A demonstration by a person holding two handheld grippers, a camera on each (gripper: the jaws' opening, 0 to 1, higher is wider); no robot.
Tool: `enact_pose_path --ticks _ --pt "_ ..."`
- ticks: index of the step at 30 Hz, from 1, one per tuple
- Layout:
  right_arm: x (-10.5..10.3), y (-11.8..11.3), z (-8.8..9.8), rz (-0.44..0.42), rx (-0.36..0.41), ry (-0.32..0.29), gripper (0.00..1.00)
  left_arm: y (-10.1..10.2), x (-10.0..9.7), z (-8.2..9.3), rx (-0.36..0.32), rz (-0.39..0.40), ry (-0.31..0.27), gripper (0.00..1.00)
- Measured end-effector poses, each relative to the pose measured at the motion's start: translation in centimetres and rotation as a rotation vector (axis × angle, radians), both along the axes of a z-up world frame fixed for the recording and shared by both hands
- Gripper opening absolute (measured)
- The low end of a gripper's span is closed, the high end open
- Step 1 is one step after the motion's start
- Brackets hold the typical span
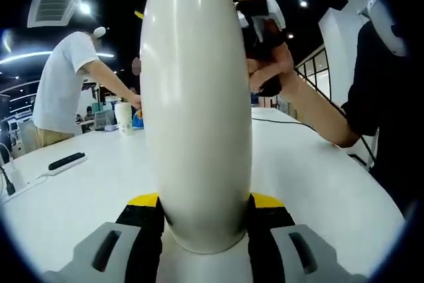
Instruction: Grasp the water cup twist off the cup lid place the cup lid on the table
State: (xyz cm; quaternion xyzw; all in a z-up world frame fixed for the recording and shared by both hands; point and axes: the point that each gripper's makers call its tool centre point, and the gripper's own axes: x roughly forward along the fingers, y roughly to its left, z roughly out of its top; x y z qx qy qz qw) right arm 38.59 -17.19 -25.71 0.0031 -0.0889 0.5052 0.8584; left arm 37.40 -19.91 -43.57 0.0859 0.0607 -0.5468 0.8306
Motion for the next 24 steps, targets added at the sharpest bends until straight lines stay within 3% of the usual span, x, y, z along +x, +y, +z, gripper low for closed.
enact_pose_path --ticks 3,8,15,20,24 --pt "-0.6 -1.0 0.6 -0.183 0.026 -0.054 0.62 0.0 0.0 0.0 0.001 -0.002 -0.002 0.51" --pt "-2.4 -2.0 1.7 -0.387 0.097 -0.086 0.62 -0.1 -0.1 0.0 0.001 -0.003 -0.003 0.51" --pt "-2.5 -1.2 2.6 -0.456 0.058 -0.151 0.55 -0.1 -0.1 0.0 0.002 -0.002 -0.004 0.51" --pt "-1.4 -1.2 2.5 -0.465 0.024 -0.129 0.46 -0.1 -0.1 0.0 0.002 -0.001 -0.004 0.51" --pt "-1.3 -0.9 2.4 -0.423 0.019 -0.127 0.46 -0.1 -0.1 0.0 0.002 -0.001 -0.002 0.51"
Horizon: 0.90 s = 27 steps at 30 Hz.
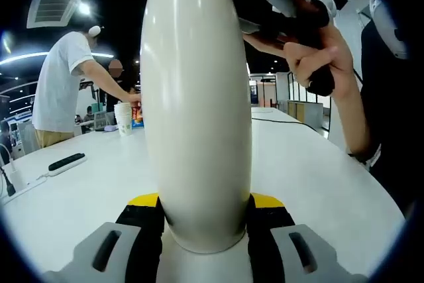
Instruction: Grasp the water cup twist off the cup lid place the cup lid on the table
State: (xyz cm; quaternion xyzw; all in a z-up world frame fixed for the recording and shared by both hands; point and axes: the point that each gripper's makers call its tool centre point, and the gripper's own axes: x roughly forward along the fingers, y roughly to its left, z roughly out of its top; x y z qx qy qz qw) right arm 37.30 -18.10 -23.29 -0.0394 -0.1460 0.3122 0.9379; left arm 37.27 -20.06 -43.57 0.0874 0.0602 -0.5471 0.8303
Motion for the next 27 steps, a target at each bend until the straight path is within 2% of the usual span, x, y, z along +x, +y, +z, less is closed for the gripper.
enact_pose_path --ticks 3,11,15,18,22,27 --pt "0.0 0.1 0.0 0.068 -0.011 -0.004 0.46 0.0 0.0 0.0 0.0 0.0 0.0 0.51" --pt "0.1 0.5 -0.1 0.361 -0.011 0.062 0.46 0.0 0.1 0.0 0.0 0.0 0.002 0.51" --pt "-0.1 0.8 -0.1 0.521 -0.056 0.045 0.46 0.0 0.2 0.0 -0.001 0.0 0.004 0.51" --pt "-0.1 0.9 -0.2 0.64 -0.066 0.066 0.46 0.0 0.2 0.0 -0.001 0.0 0.007 0.51" --pt "0.2 1.2 -0.3 0.721 -0.084 0.082 0.46 0.1 0.3 0.0 -0.003 0.002 0.011 0.51" --pt "-0.1 1.3 -0.3 0.73 -0.083 0.083 0.46 0.2 0.3 0.0 -0.003 0.001 0.012 0.51"
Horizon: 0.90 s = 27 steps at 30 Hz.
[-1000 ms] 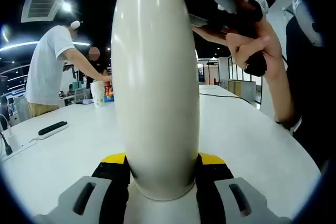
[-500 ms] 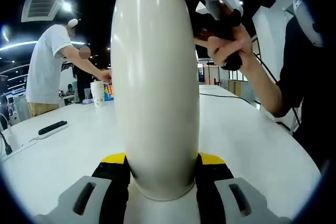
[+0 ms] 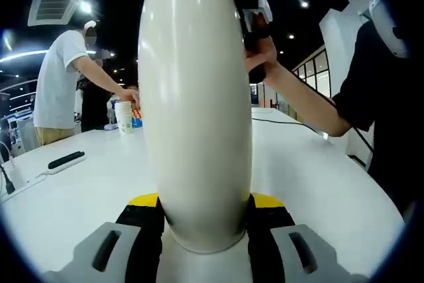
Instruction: Grasp the water cup twist off the cup lid place the cup lid on the table
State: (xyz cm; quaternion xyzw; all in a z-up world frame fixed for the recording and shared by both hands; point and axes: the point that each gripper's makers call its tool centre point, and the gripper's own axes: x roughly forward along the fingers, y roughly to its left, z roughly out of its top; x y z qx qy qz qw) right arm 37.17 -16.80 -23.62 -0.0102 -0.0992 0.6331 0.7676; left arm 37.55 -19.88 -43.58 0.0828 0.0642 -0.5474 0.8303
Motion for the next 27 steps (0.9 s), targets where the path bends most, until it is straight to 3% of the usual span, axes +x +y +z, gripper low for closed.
enact_pose_path --ticks 3,6,8,13,14,16,19,27 --pt "0.0 -0.2 -0.3 -0.051 0.017 0.039 0.49 0.0 0.0 0.0 0.001 -0.002 -0.004 0.51" --pt "0.9 -0.8 -0.4 -0.205 0.045 0.078 0.61 0.0 -0.1 0.0 0.003 -0.004 -0.008 0.5" --pt "1.3 -1.8 0.6 -0.352 0.114 0.013 0.7 0.0 0.0 0.0 0.003 -0.004 -0.008 0.5" --pt "-0.1 -3.2 0.8 -0.617 0.176 -0.019 0.62 0.0 -0.1 -0.1 0.003 -0.005 -0.01 0.5" --pt "-0.5 -3.2 1.0 -0.646 0.189 -0.031 0.61 0.0 -0.1 -0.1 0.004 -0.005 -0.01 0.51" --pt "-1.0 -2.8 0.6 -0.699 0.12 -0.073 0.58 0.0 -0.1 -0.1 0.004 -0.005 -0.012 0.51" --pt "-1.2 -2.1 0.9 -0.765 0.091 -0.123 0.58 0.0 -0.1 -0.1 0.005 -0.004 -0.012 0.51" --pt "0.7 -1.7 -0.1 -0.829 0.072 -0.064 0.51 0.0 -0.1 -0.1 0.008 -0.002 -0.014 0.51"
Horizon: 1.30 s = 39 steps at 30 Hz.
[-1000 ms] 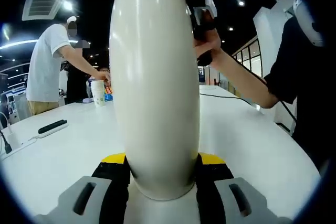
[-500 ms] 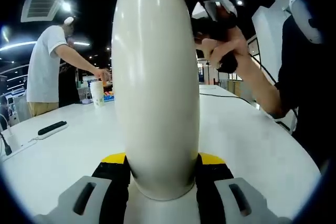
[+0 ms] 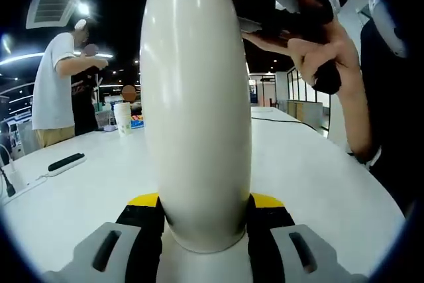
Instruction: Grasp the water cup twist off the cup lid place the cup lid on the table
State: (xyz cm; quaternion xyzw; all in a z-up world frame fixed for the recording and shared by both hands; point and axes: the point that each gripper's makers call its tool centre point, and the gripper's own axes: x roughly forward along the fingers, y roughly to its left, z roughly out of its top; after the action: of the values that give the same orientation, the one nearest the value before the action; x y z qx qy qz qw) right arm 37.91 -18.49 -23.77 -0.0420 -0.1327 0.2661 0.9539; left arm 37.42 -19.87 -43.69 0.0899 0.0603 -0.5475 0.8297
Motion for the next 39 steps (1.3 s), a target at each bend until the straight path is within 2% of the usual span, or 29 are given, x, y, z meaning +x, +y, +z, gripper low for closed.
enact_pose_path --ticks 2,6,13,18,19,22,26,28,30,32,37,39 --pt "-0.1 0.5 -0.2 0.043 0.024 0.03 0.48 0.0 0.0 0.0 0.001 0.0 -0.001 0.51" --pt "0.0 0.6 -0.1 0.1 -0.016 0.02 0.48 -0.1 0.0 0.0 0.001 0.0 0.0 0.51" --pt "-0.2 1.1 -0.3 0.437 0.006 0.092 0.48 -0.1 0.1 0.0 0.002 0.0 0.001 0.5" --pt "-0.6 1.3 -0.4 0.706 -0.032 0.081 0.48 -0.1 0.1 0.0 0.002 -0.001 0.0 0.5" --pt "-0.6 1.3 -0.4 0.753 -0.017 0.091 0.48 -0.1 0.1 0.0 0.002 -0.001 0.0 0.5" --pt "-0.5 1.4 -0.6 0.822 0.003 0.125 0.47 -0.1 0.1 0.0 0.002 0.0 0.001 0.5" --pt "-0.5 1.7 -0.7 0.806 0.01 0.137 0.47 -0.1 0.1 0.0 0.0 0.001 0.004 0.5" --pt "-0.6 2.0 -1.3 0.763 0.005 0.16 0.49 -0.1 0.1 0.0 0.001 -0.001 0.001 0.5" --pt "-0.3 1.7 -1.7 0.689 -0.007 0.152 0.57 -0.1 0.0 0.1 0.001 -0.002 0.001 0.5" --pt "-0.3 1.2 -1.7 0.621 0.025 0.154 0.63 -0.1 0.0 0.0 0.001 -0.002 0.001 0.5" --pt "-1.5 0.0 -0.7 0.434 0.078 0.084 0.63 -0.1 0.0 0.0 0.001 -0.003 0.0 0.5" --pt "-1.8 -0.5 -0.1 0.316 0.106 0.059 0.63 -0.1 0.0 0.0 0.002 -0.003 -0.001 0.5"
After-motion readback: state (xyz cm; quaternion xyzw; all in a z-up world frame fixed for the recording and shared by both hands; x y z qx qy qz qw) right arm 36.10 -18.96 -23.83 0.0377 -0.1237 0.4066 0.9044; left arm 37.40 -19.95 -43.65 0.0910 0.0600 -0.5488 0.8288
